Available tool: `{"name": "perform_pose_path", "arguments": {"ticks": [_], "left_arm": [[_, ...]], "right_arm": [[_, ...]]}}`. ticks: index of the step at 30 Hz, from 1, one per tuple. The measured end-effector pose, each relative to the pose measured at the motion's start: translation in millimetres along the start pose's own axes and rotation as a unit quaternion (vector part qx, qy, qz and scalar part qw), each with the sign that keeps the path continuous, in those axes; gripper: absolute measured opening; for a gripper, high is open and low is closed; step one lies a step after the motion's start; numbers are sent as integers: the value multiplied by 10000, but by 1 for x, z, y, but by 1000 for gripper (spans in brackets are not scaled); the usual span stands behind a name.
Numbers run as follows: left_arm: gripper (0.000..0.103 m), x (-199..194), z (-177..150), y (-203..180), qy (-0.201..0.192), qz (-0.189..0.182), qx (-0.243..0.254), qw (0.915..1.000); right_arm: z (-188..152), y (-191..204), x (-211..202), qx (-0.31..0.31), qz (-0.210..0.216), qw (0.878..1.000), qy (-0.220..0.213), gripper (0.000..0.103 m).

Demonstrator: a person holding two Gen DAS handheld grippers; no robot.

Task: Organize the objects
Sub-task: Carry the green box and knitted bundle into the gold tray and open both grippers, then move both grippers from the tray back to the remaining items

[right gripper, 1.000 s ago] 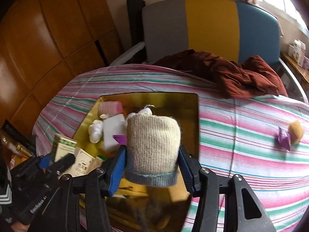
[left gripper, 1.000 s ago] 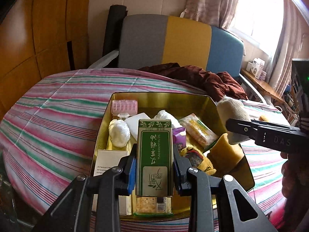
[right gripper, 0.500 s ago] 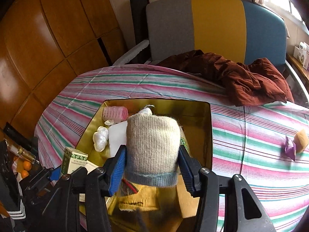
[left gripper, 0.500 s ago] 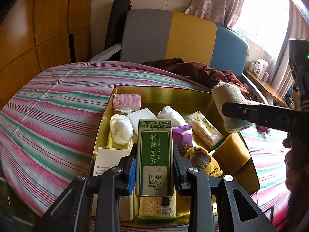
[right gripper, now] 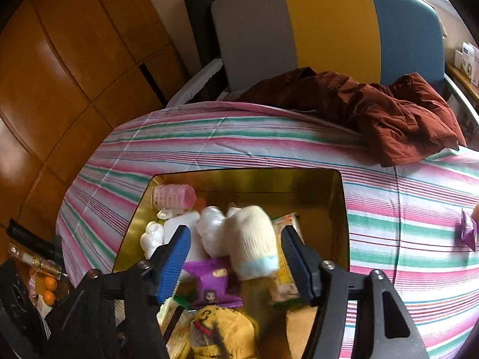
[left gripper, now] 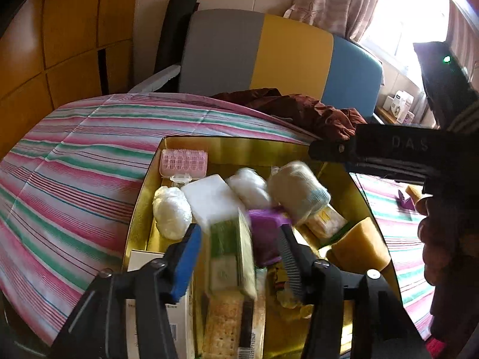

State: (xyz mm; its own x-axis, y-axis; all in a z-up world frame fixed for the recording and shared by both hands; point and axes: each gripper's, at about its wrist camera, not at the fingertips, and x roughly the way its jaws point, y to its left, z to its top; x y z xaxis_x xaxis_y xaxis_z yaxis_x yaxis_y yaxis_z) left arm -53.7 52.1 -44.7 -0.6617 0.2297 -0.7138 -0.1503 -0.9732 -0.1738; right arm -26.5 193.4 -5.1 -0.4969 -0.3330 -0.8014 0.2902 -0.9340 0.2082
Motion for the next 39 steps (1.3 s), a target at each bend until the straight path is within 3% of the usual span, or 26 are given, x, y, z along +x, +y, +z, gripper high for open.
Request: {"name": "perform_pose_path", "arguments": {"ticks": [6,25,39], "left_arm": [[57,3,-7,2,85,58,-39,9999],[62,-41,-8,-9,-424,162,245,9987],[62,-51,-5,-40,-494,-17,716,9962]], "right_arm": [[-10,-3,-1,-30,-101,9999,55,64],[-34,-2,-29,-68,-168,9998,-54,66],[-40,-59,-56,361,-469,9981,-180,66]]}}
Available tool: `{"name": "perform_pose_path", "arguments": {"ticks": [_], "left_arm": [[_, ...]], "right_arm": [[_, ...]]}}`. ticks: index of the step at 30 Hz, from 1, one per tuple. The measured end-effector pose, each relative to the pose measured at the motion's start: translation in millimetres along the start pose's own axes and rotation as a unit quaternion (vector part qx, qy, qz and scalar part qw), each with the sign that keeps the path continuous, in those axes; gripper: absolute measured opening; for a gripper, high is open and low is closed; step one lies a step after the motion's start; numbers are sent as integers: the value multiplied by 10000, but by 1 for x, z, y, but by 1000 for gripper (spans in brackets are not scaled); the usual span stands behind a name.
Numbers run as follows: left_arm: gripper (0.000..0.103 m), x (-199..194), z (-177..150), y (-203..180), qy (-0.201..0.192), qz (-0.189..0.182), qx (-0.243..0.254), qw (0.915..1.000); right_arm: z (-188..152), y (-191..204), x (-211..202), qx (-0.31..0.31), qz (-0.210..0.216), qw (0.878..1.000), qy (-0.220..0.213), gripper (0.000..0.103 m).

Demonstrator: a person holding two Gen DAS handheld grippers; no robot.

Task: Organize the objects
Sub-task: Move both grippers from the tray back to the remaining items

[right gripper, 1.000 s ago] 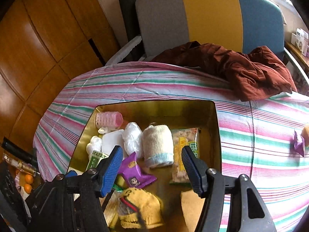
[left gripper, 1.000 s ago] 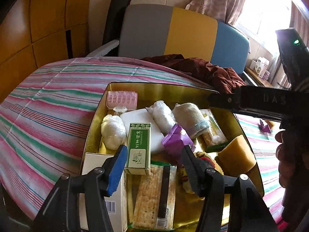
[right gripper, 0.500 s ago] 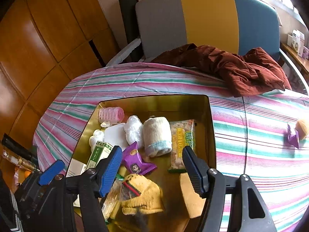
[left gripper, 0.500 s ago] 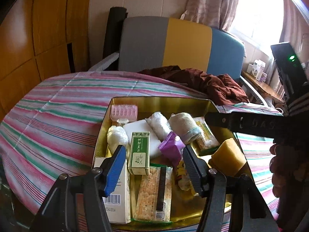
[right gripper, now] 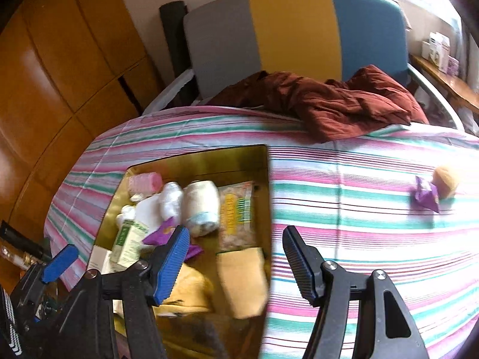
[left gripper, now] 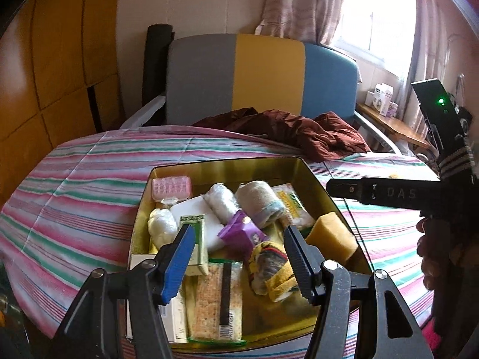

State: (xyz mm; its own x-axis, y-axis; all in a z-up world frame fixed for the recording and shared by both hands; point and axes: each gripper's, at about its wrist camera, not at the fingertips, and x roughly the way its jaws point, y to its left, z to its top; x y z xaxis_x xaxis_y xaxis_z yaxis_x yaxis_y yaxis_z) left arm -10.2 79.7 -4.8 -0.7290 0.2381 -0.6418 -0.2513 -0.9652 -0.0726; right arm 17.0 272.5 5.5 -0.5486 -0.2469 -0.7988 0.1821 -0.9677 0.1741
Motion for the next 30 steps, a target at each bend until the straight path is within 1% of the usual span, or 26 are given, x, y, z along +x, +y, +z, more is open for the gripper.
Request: {"name": "perform_pose_path", "arguments": {"ticks": [8,16,19,25,28,30], "left_arm": [[63,5,7,-28,44,-134,382,9992],[66,14,14,-64,99,-345,836,9959],[66,19,17,-77,128,-408,970,9944],[66,31,23,-103,212,-540,1261,9903],[67,38,26,-117,262,-627,1395,9879],[67,42,28,-125,298,-691,1463,9864]], "right_arm": [[3,-63,-13,433,-346,9984,-77,66],[6,-132,-26,1026,-658,9925,-132,66],[7,-157,-30,1243,-756,9892,-155,69],[12,-203,-32,1694,-877,9815,-138,69],[16,-228,-32,2006,-917,9753,-149,73],[19,-248,-31,2281,-928,9690,-179,73]]}}
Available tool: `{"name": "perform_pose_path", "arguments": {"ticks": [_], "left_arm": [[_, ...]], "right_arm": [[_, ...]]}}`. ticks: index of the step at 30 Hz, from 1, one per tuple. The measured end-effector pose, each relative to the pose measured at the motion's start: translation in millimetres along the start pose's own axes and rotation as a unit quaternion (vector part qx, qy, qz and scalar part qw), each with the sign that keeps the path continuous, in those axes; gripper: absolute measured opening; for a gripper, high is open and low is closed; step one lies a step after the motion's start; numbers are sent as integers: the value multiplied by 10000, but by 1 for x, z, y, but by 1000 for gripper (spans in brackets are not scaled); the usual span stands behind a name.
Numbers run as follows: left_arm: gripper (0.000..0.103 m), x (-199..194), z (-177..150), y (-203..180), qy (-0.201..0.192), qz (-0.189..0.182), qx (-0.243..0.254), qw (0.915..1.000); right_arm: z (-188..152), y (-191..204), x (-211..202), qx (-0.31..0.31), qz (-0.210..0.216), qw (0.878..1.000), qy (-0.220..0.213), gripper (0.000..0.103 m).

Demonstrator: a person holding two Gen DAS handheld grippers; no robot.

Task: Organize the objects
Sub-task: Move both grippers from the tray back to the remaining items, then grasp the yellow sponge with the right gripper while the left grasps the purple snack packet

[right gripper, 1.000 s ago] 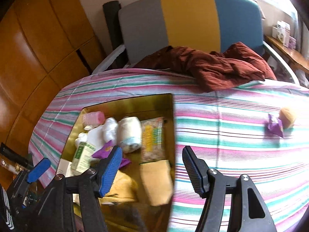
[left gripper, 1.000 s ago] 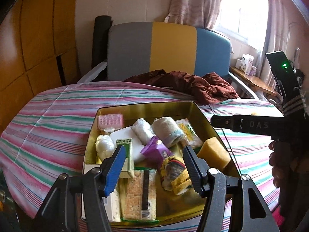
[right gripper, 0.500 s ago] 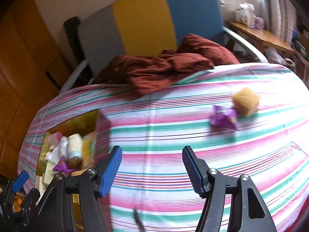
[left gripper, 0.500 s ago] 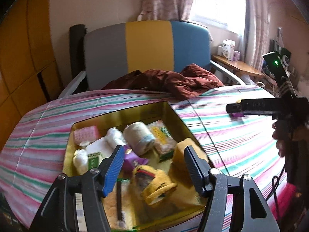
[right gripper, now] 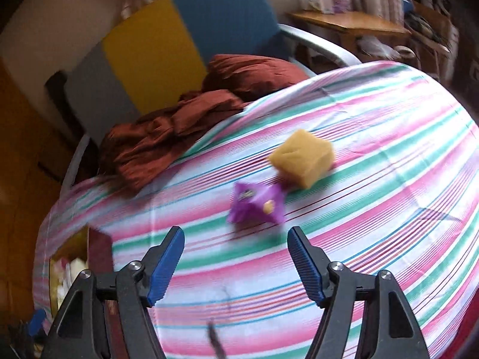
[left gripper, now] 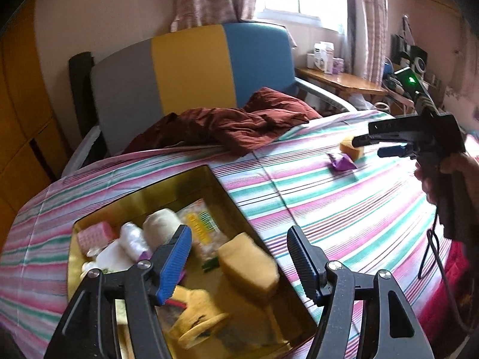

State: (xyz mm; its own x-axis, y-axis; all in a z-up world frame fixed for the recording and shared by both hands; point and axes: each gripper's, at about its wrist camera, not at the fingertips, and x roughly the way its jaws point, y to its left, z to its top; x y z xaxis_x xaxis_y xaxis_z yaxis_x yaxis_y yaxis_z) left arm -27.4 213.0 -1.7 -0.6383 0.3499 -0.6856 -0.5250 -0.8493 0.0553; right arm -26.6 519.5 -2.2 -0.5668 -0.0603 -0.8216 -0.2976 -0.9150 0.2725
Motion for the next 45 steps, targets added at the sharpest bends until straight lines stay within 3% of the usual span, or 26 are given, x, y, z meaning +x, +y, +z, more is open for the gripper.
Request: {"name": "perform_pose_path", "arguments": {"ticks": [11,15,21,25,29,34,38,41,45], "left_arm": [[68,27,30,-28,101,-399,186,9990],[68,36,38,-38,147,-503,250,9983],[68,50,47,-43,332,-706,196,9968],[68,58,52,-49,394,-738,248,9962],[68,67,59,-55,531,-862,195,9947],[69,84,70,-74,706,-952,330,9924],[69,99,79,-93,793,-989,499,9907],[69,113,88,-115,810,-973,961,9873],[69,140,100,-146,817,-1069,1858,9733]], "right_arm": [[49,-53,42,907,-379,9951,106,80],[67,-44,62,269,-806,9964,85,83],[68,-21,88,-1061,-984,9888,357,85],[66,-21,102,-1367,-1189,9821,516,85],[65,-26,99,-1397,-1083,9825,589,70],[62,-38,75,-1194,-1003,9865,494,69],[65,-61,51,-567,-799,9948,265,69],[68,-74,42,-204,-561,9980,220,69],[72,-77,37,-123,-344,9992,167,69]]}}
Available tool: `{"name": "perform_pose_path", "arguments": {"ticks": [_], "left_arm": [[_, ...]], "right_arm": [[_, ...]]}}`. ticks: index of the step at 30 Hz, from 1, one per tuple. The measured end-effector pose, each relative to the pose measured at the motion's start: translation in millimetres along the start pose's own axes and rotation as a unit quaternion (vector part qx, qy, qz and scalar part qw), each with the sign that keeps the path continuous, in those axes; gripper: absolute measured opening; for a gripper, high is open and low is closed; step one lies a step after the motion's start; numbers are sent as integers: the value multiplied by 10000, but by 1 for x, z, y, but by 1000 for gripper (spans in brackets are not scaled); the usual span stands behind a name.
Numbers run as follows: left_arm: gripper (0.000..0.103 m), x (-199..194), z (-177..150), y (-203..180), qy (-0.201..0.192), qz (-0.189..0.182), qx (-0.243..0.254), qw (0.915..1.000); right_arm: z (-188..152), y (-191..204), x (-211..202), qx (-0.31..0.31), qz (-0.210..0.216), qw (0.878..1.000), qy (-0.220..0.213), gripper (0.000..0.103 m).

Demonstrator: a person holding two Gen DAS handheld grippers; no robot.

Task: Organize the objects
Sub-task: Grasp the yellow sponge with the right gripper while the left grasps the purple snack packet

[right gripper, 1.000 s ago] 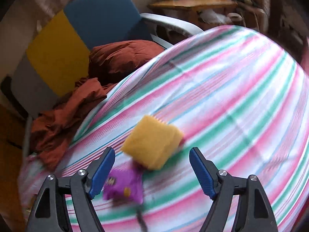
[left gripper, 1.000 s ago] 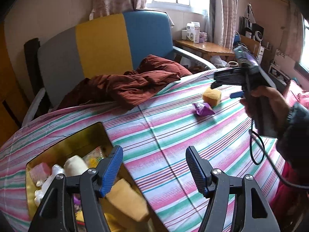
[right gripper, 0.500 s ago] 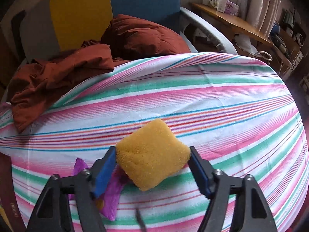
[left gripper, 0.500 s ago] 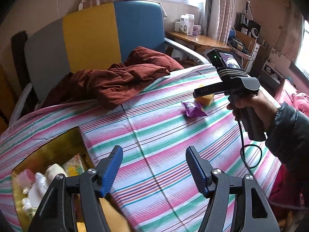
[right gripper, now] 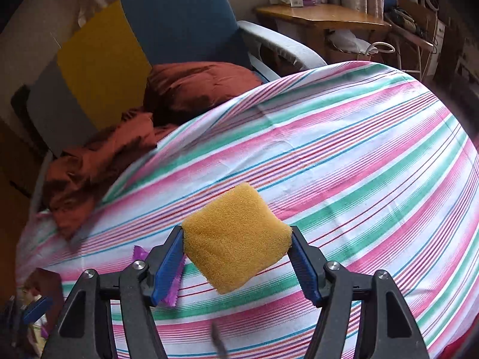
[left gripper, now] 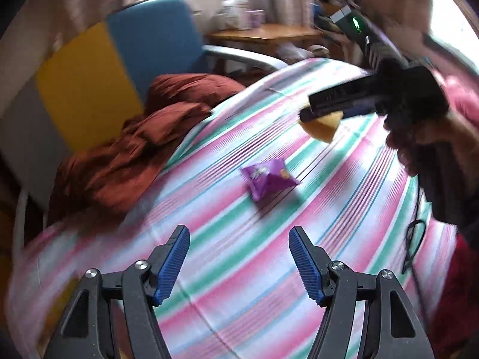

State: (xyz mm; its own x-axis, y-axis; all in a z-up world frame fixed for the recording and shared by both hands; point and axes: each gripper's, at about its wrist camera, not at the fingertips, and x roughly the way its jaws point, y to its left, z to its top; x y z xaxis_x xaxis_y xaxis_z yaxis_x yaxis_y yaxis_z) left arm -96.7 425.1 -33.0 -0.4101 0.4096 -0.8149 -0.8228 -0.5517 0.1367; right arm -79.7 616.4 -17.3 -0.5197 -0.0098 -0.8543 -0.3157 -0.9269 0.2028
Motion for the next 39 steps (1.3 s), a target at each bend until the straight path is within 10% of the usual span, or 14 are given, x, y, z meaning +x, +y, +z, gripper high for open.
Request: {"name": "perform_pose_path", "arguments": {"ticks": [22,28,39], "left_arm": [[69,114,54,-22,438,-656,2254,9711],[48,122,56,-20,543,-1008,1819,9766],[42,99,30,-5,588,-647,126,9961]], "right_arm": [[5,0,-6,-81,305,9995,98,69],[3,1,-2,-179,253,9994,147,69],[-9,25,11,-834,453,9950,303,69]]}}
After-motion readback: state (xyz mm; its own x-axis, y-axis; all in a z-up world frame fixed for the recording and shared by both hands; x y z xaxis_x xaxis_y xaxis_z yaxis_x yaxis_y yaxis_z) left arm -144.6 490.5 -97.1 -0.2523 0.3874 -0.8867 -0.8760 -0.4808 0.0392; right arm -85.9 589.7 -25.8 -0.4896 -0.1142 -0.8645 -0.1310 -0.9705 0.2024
